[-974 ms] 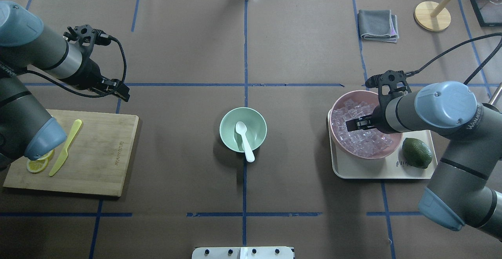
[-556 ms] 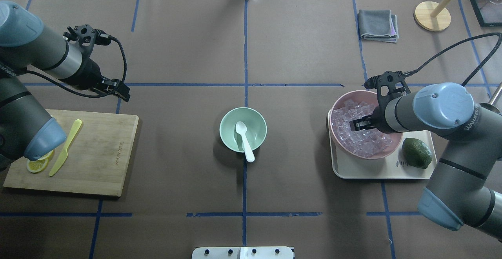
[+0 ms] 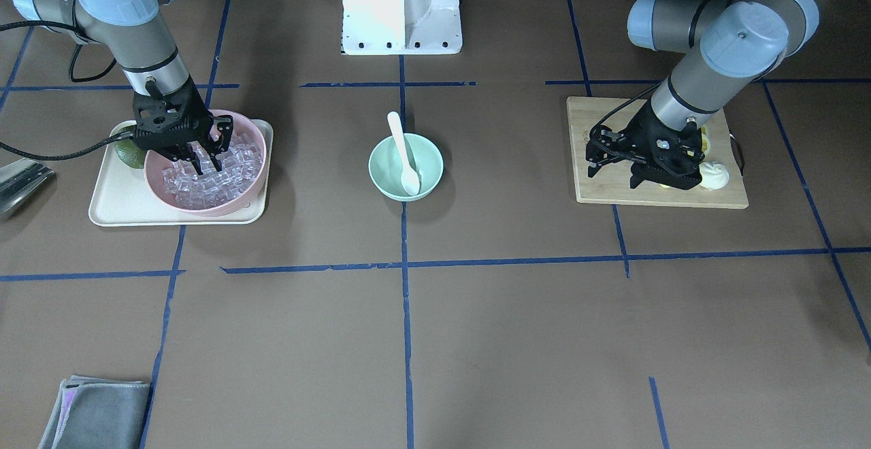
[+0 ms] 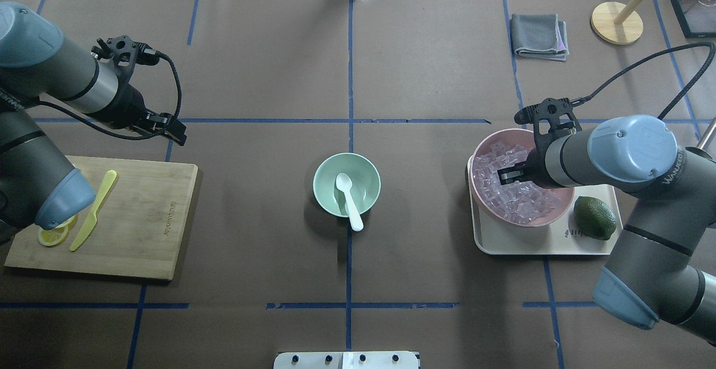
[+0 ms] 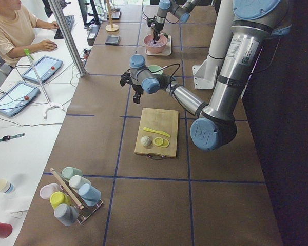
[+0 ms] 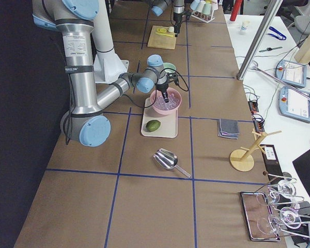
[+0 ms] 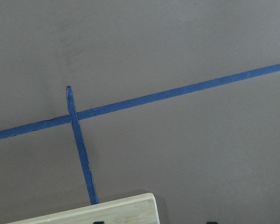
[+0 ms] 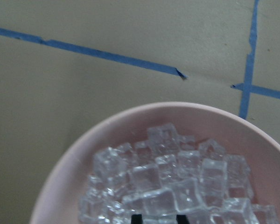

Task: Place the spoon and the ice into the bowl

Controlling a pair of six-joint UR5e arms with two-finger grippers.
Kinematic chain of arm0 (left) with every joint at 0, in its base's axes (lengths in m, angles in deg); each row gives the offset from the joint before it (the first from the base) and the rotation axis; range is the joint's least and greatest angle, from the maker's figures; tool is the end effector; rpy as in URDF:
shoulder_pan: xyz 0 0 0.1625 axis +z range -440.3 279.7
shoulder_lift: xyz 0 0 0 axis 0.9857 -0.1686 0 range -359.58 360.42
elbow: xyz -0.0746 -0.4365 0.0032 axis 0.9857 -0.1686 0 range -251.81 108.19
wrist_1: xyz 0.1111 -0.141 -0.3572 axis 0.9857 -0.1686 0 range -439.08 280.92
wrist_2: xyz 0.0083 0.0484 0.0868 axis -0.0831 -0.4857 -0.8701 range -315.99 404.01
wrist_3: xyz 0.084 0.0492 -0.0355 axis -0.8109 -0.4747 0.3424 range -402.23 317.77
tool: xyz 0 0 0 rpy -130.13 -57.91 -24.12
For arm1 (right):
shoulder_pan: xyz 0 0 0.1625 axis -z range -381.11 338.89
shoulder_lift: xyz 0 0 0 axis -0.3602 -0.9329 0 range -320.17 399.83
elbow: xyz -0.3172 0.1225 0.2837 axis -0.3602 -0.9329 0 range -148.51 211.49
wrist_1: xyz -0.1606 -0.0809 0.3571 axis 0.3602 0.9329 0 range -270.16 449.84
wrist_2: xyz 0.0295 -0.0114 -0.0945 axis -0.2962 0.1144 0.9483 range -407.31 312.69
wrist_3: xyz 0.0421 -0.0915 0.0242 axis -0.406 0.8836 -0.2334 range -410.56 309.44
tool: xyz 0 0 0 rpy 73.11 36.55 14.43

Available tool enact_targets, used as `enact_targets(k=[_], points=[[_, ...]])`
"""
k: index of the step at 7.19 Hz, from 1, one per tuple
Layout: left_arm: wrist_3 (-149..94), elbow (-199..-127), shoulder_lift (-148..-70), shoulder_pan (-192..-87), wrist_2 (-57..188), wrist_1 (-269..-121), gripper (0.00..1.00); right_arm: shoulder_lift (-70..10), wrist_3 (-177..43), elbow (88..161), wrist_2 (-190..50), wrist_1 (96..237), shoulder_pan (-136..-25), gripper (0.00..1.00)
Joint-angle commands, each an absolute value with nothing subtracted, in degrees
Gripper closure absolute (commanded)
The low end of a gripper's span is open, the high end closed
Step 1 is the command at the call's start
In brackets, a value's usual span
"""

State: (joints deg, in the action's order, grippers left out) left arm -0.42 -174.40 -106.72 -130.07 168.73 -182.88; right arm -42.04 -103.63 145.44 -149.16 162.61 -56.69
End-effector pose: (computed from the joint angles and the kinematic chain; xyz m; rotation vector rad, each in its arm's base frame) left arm 0.3234 -0.4976 0.3919 0.1770 0.9172 0.2044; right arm -0.3608 -0.3959 0.3913 0.3507 -0.8062 -0.1109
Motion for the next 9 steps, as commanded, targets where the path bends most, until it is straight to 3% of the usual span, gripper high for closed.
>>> enact_targets(k=[1,3,5,9], points=[[-0.5,-175.1,-106.6,-130.1,168.8,-182.9,0.2,-35.4,-111.8,146.5,-149.3,162.7,-55.9,1.0],[-0.5,-175.1,-106.6,-130.2,168.8,-182.9,0.2,-27.4,-123.4,144.2,-148.6,162.7,-51.4,1.0],[-0.5,-175.1,-106.5,-130.2,168.8,-182.9,0.19,-18.3,-131.4,136.7,-141.7,162.5,-45.8,1.0],[-0.3,-175.5,-106.5,-130.2,168.7,-182.9,0.16,-14.3,-132.2,128.8,-140.4,162.0,-44.4,1.0]])
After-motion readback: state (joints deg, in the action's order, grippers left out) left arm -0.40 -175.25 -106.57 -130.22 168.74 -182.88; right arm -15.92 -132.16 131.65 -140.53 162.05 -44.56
